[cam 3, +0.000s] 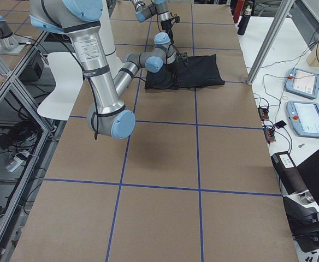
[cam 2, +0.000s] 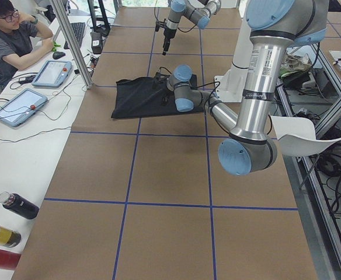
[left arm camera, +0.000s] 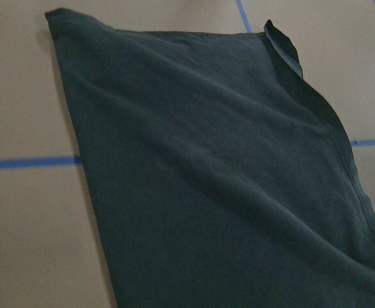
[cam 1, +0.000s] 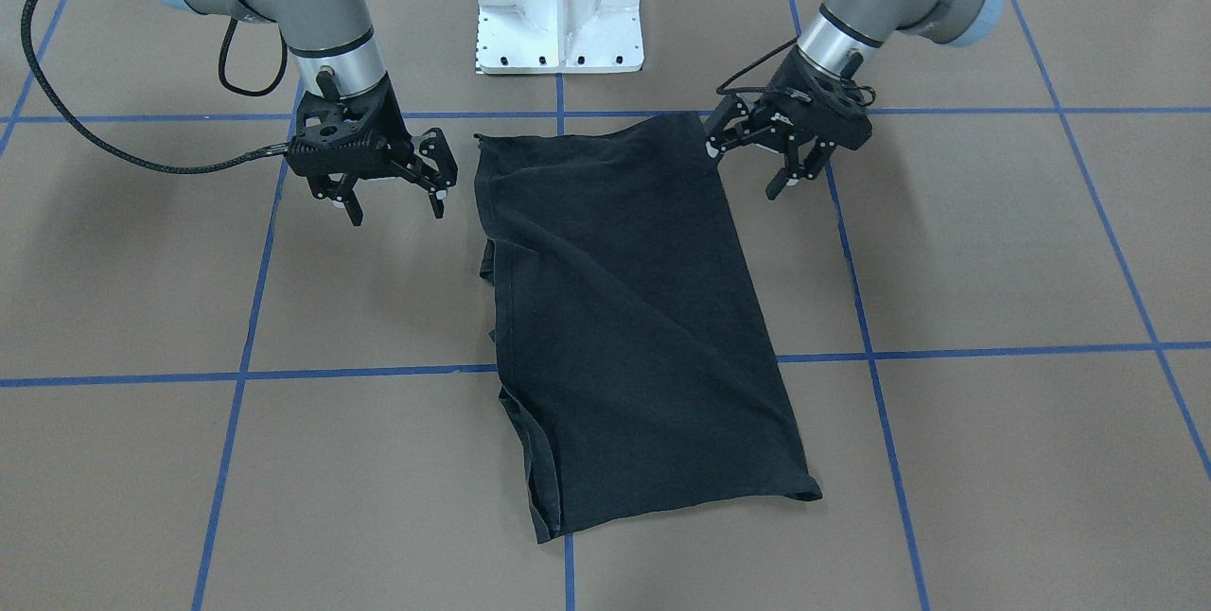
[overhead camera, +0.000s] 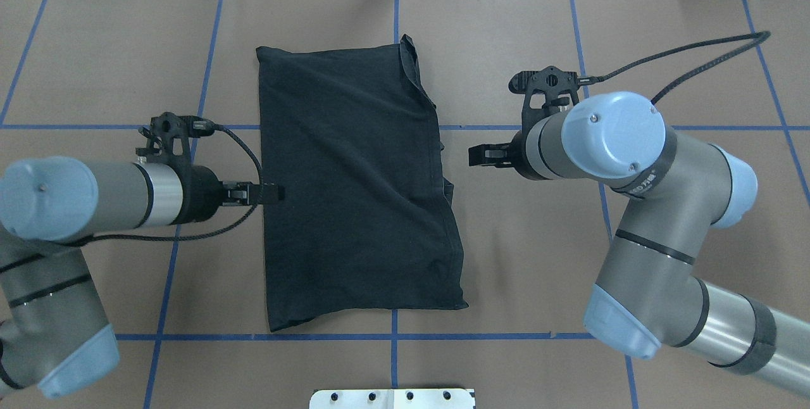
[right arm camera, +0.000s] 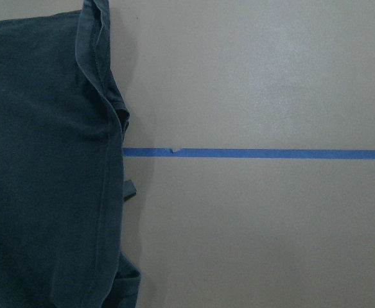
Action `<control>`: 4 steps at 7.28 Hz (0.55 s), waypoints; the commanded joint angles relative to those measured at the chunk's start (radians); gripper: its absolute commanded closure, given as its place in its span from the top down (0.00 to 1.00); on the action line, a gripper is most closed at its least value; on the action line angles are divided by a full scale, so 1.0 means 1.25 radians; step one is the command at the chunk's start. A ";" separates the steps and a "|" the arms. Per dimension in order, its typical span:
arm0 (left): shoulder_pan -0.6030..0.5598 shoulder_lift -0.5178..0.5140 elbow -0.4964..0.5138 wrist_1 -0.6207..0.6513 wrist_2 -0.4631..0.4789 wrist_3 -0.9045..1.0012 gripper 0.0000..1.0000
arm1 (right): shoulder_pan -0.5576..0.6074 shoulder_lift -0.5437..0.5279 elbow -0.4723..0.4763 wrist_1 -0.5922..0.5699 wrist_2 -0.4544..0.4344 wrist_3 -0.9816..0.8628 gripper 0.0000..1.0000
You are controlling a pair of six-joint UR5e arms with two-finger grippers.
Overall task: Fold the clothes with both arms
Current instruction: 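Withdraw the right gripper beside the shirt while the left gripper moves to its near corner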
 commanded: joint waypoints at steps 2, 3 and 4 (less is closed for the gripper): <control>0.153 0.005 -0.014 0.112 0.101 -0.067 1.00 | -0.030 -0.025 0.003 0.040 -0.034 0.018 1.00; 0.180 0.007 -0.003 0.113 0.101 -0.084 1.00 | -0.030 -0.025 0.003 0.040 -0.034 0.018 1.00; 0.189 0.008 0.013 0.113 0.103 -0.084 1.00 | -0.030 -0.025 0.003 0.040 -0.034 0.018 1.00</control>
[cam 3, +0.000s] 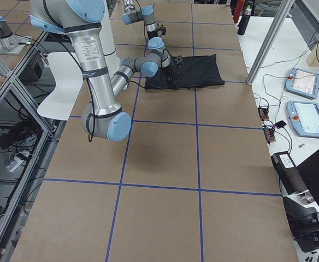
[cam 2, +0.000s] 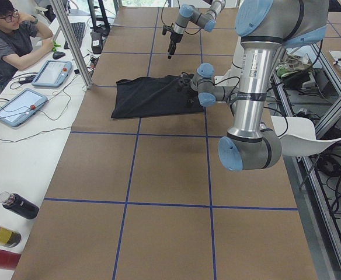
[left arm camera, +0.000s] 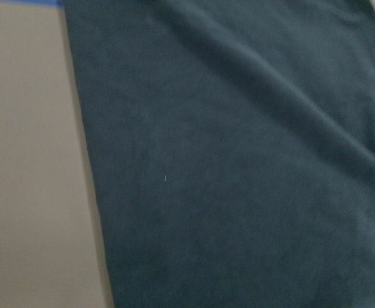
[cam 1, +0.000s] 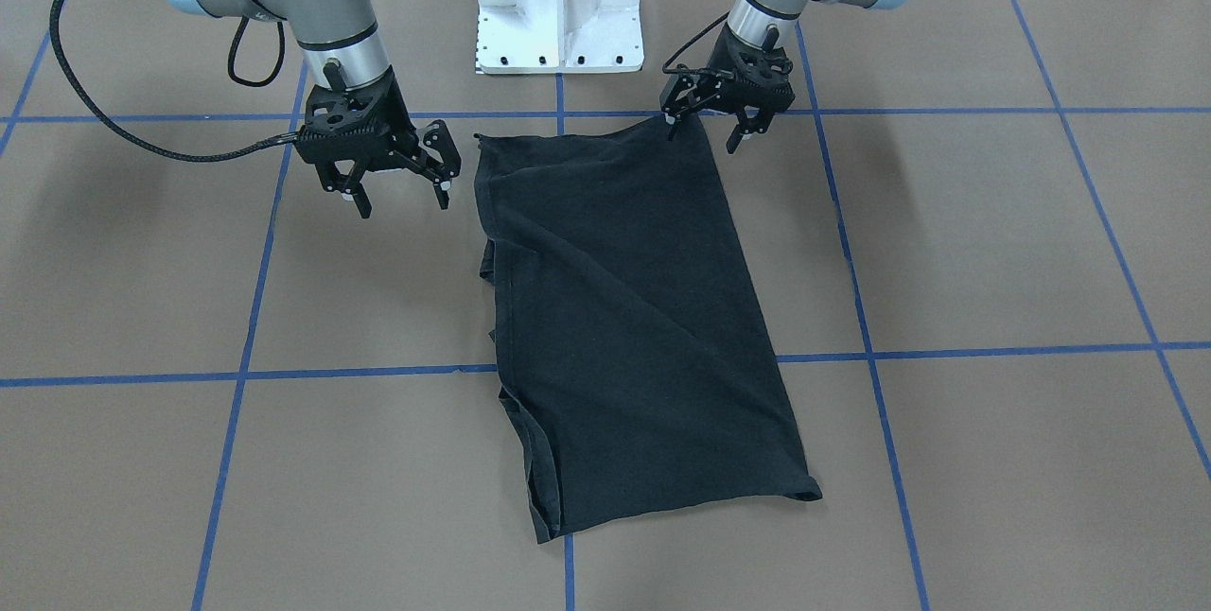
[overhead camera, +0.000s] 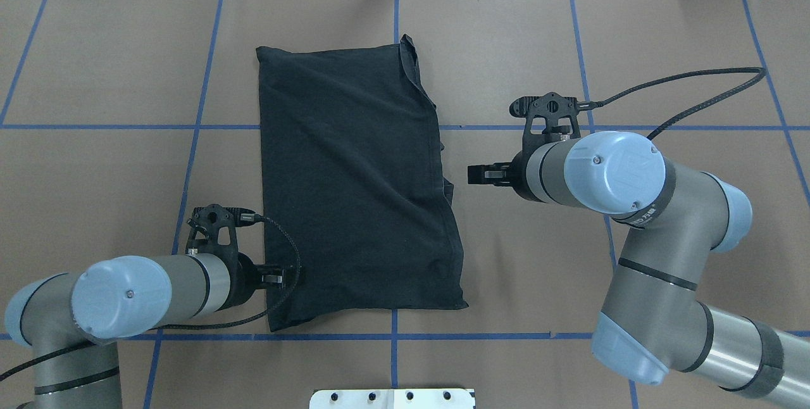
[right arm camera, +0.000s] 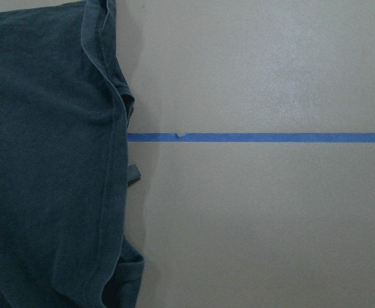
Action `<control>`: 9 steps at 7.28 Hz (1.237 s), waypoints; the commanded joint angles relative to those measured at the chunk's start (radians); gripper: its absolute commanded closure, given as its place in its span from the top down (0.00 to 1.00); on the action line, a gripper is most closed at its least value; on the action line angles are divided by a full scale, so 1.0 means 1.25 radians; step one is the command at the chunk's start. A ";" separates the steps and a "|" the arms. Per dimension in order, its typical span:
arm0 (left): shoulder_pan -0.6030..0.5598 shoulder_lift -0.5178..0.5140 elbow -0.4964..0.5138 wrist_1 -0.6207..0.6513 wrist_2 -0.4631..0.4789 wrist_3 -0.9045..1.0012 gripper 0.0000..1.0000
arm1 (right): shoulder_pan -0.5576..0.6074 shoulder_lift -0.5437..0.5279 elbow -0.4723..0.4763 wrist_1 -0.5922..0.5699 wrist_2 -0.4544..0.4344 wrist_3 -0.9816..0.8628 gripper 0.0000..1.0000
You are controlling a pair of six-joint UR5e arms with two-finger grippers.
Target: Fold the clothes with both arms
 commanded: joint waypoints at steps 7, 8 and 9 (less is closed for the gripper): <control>0.056 -0.011 -0.001 0.116 0.003 -0.008 0.99 | -0.001 -0.001 -0.001 0.001 -0.002 0.000 1.00; 0.062 -0.012 -0.009 0.116 0.004 -0.008 0.96 | -0.001 -0.002 -0.001 0.001 -0.002 0.000 1.00; 0.073 -0.011 -0.012 0.116 0.004 -0.008 0.89 | -0.002 -0.002 -0.001 0.001 -0.002 0.000 1.00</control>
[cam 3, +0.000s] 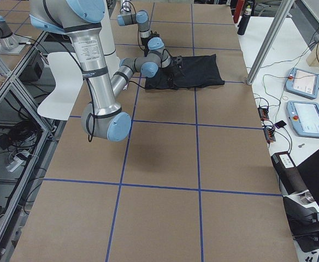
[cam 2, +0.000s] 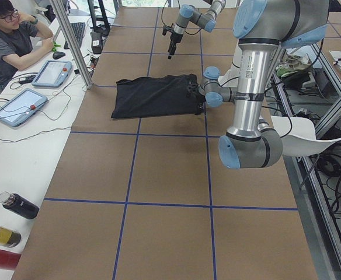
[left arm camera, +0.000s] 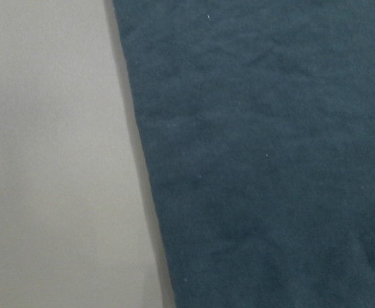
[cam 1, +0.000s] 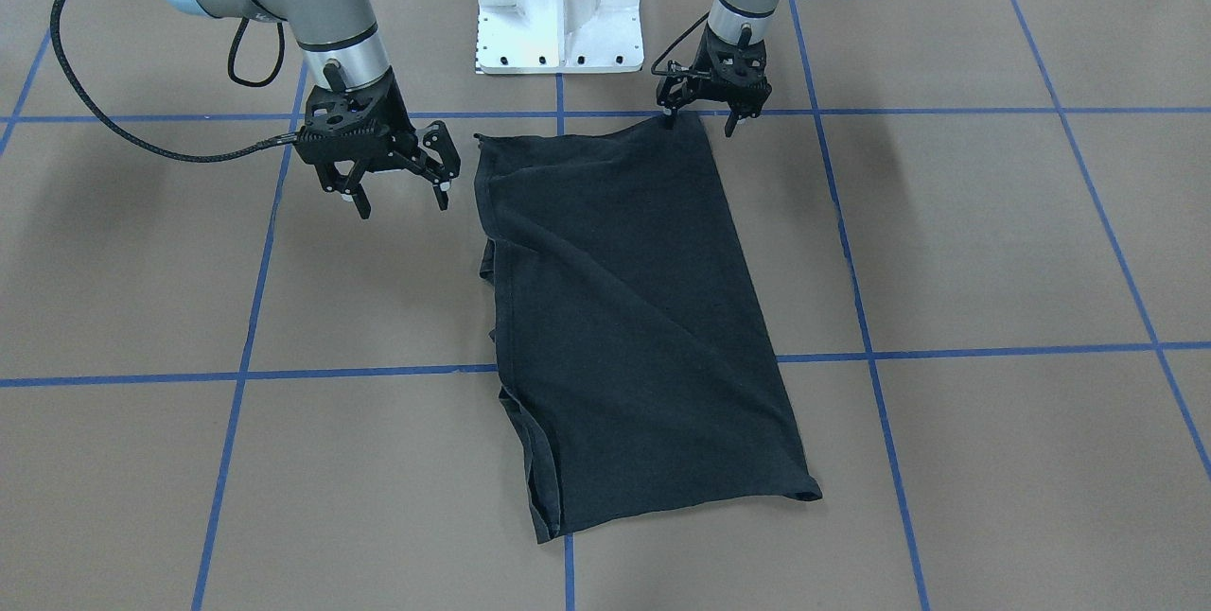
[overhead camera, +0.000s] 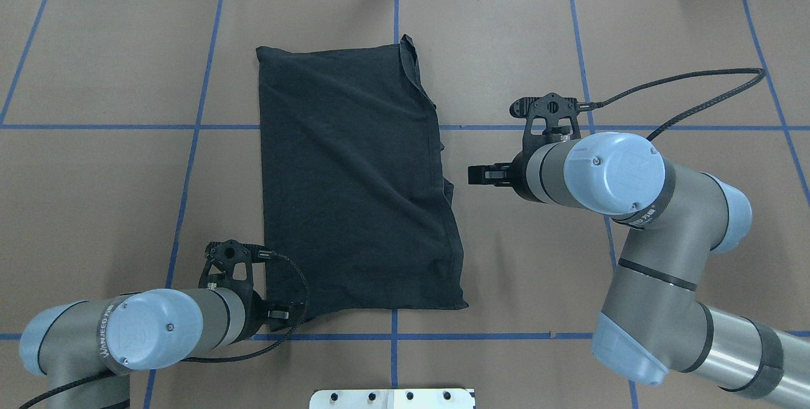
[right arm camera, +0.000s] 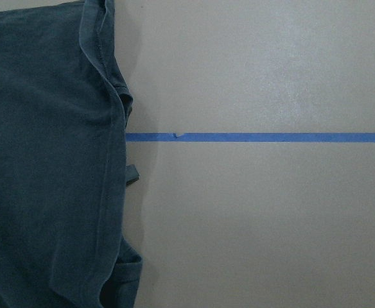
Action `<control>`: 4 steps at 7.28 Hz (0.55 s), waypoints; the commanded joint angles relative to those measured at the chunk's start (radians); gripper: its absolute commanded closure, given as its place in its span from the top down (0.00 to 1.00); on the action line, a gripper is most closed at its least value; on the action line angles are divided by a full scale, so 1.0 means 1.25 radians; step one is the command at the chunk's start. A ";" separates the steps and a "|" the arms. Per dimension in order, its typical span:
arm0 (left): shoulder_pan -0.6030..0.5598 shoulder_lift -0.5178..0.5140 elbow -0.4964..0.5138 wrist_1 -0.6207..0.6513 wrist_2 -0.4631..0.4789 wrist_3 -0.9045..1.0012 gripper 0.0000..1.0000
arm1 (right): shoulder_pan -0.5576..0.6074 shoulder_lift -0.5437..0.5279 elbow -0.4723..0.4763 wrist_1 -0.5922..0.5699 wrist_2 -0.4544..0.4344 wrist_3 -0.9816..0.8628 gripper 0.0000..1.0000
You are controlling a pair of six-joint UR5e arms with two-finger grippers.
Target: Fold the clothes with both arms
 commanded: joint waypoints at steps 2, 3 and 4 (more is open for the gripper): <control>0.017 0.000 -0.004 0.001 -0.001 -0.001 0.76 | -0.006 0.000 0.000 0.000 -0.006 0.000 1.00; 0.017 -0.001 -0.002 0.001 -0.001 -0.001 0.74 | -0.007 0.001 -0.001 0.000 -0.007 0.000 1.00; 0.017 -0.001 0.003 0.001 -0.002 -0.001 0.71 | -0.008 0.001 -0.002 0.000 -0.007 0.000 1.00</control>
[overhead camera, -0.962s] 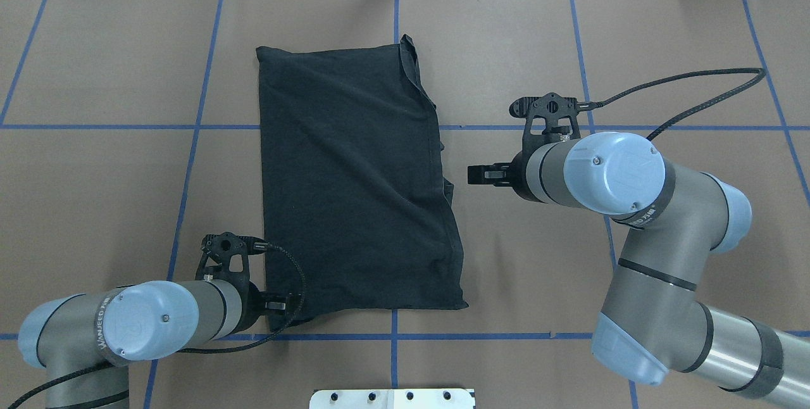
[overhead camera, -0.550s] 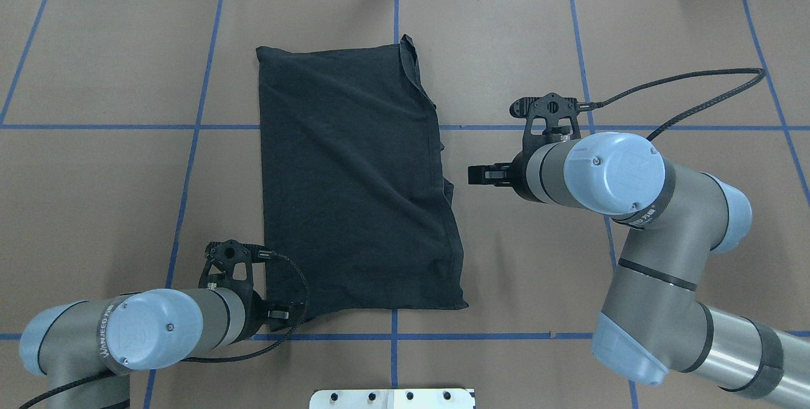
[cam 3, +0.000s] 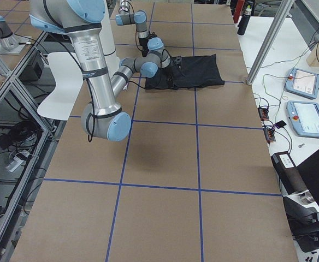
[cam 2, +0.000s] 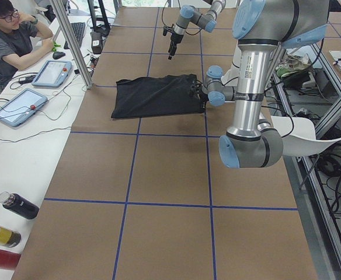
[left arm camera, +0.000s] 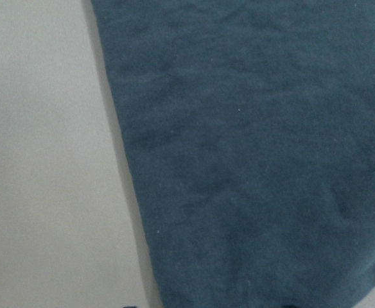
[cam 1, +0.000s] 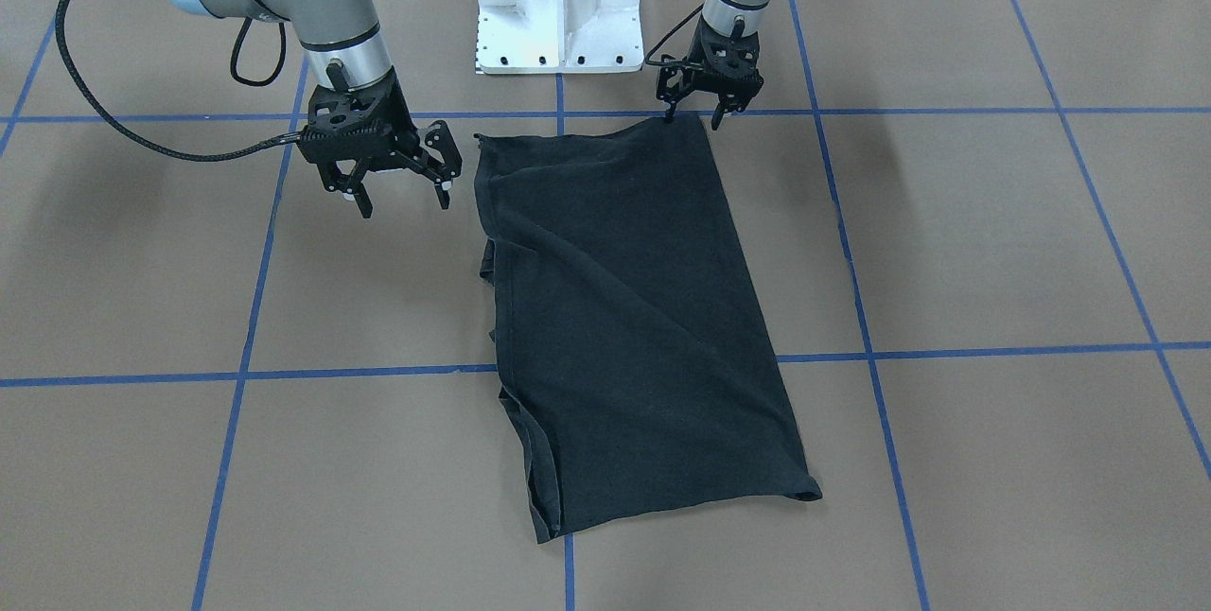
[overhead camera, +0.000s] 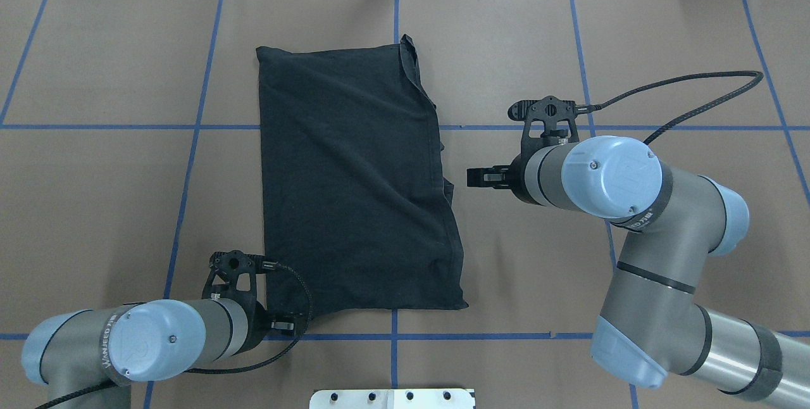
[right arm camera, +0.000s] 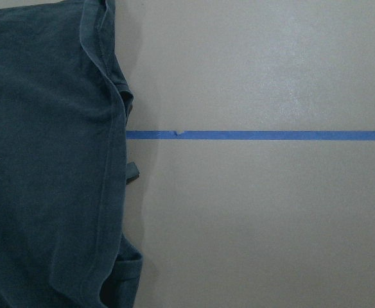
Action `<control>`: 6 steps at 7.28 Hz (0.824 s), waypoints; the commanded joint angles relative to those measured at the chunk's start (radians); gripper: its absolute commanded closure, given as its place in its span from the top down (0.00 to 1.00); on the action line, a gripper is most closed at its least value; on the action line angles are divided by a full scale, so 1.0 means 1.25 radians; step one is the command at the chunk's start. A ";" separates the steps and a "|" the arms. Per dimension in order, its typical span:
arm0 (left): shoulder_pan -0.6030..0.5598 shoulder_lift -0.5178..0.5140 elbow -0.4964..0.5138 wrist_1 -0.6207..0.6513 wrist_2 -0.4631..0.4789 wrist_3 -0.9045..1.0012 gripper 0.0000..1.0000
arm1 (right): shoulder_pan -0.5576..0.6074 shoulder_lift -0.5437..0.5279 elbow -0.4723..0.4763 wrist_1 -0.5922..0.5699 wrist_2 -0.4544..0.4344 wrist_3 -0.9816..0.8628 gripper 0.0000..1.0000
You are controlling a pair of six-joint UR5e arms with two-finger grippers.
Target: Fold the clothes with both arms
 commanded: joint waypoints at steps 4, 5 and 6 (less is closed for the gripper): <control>0.001 -0.007 0.006 0.000 -0.002 -0.002 0.53 | -0.002 0.002 -0.001 0.000 0.000 -0.001 1.00; 0.001 -0.007 0.006 0.000 -0.002 -0.004 0.41 | -0.003 0.002 -0.002 0.000 0.000 -0.001 1.00; -0.001 -0.007 0.006 0.000 -0.004 -0.003 0.23 | -0.002 0.002 -0.004 0.000 0.000 -0.001 1.00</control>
